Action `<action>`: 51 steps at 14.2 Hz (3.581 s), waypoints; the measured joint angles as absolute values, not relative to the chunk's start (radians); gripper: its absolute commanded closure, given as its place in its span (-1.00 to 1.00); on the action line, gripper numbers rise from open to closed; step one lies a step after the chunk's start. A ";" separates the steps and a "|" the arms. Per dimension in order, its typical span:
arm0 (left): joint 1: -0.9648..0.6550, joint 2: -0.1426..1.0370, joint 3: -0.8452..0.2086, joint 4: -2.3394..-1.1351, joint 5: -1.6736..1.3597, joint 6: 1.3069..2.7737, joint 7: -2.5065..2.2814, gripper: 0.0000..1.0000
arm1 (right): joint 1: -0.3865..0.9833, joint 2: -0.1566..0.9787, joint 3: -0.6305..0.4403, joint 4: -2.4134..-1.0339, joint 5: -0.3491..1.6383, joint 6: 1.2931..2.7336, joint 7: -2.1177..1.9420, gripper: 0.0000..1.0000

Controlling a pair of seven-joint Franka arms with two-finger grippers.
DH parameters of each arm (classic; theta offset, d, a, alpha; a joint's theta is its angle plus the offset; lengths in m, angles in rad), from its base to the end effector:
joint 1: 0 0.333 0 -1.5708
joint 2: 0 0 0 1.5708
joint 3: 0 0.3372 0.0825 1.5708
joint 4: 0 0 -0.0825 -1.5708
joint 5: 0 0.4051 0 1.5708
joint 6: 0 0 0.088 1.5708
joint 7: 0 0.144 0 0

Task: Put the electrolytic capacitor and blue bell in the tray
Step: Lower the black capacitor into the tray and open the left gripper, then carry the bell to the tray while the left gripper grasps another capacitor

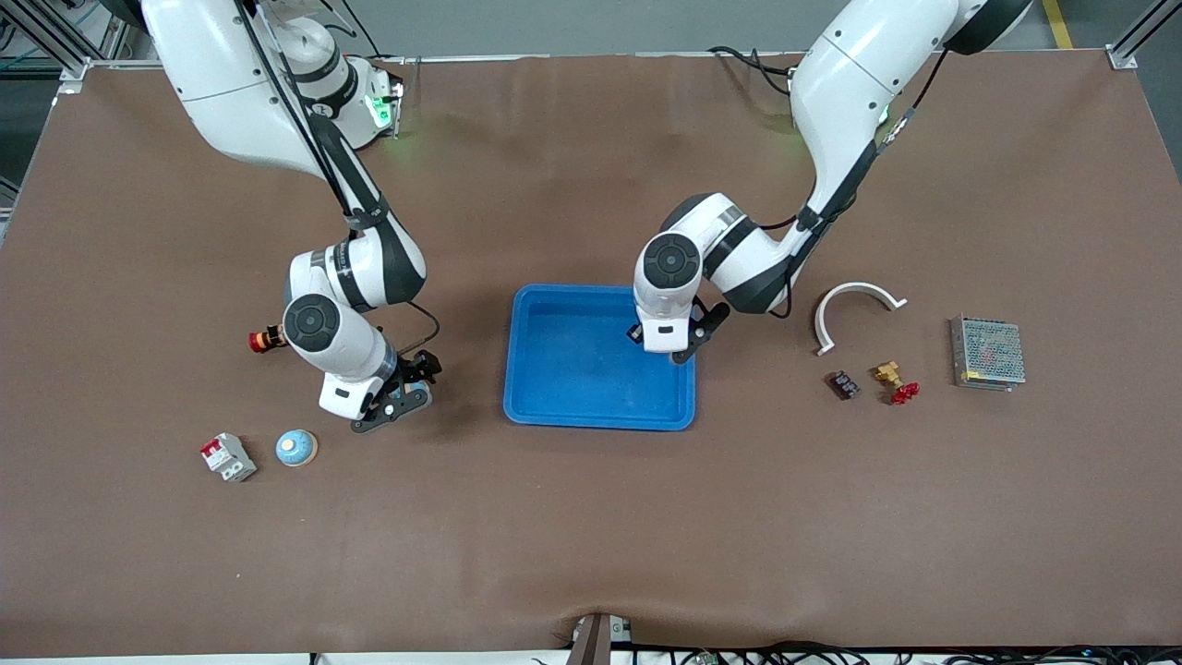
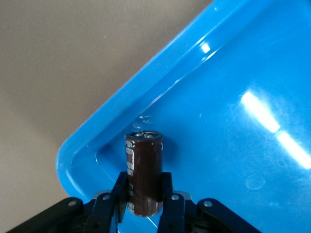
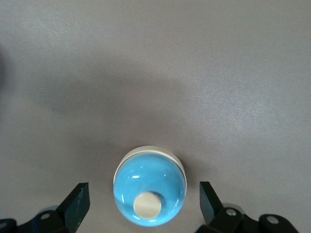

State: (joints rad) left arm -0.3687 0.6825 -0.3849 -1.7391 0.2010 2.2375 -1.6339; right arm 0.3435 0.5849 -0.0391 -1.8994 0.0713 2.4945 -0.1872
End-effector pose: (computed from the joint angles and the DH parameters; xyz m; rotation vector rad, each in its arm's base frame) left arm 0.5083 -0.4432 0.1624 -2.8070 -1.2003 0.2056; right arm 0.6266 0.1986 0.1555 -3.0435 -0.6831 -0.0153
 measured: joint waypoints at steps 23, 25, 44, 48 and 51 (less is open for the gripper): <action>0.076 0.581 -0.372 -1.721 0.384 2.055 -1.159 -1.00 | 0.343 0.610 -0.045 -1.898 0.073 2.529 -0.179 -0.05; 0.112 0.581 -0.372 -1.787 0.409 2.141 -1.157 -0.92 | 0.344 0.609 -0.041 -1.889 0.073 2.512 -0.135 -0.05; 0.177 0.616 -0.373 -1.882 0.412 2.305 -1.156 1.00 | 0.750 0.551 -0.026 -1.816 0.075 2.371 0.687 -0.03; 0.175 0.596 -0.396 -1.857 0.412 2.293 -1.156 1.00 | 0.763 0.584 -0.029 -1.815 0.075 2.436 0.704 -0.03; 0.171 0.569 -0.458 -1.826 0.412 2.232 -1.193 1.00 | 0.767 0.620 -0.029 -1.810 0.075 2.465 0.705 -0.03</action>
State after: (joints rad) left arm 0.1710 0.5688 -0.4579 -1.8262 0.4124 2.2318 -1.1934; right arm 0.7668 0.6198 -0.0295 -1.8098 0.0748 2.4646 0.7049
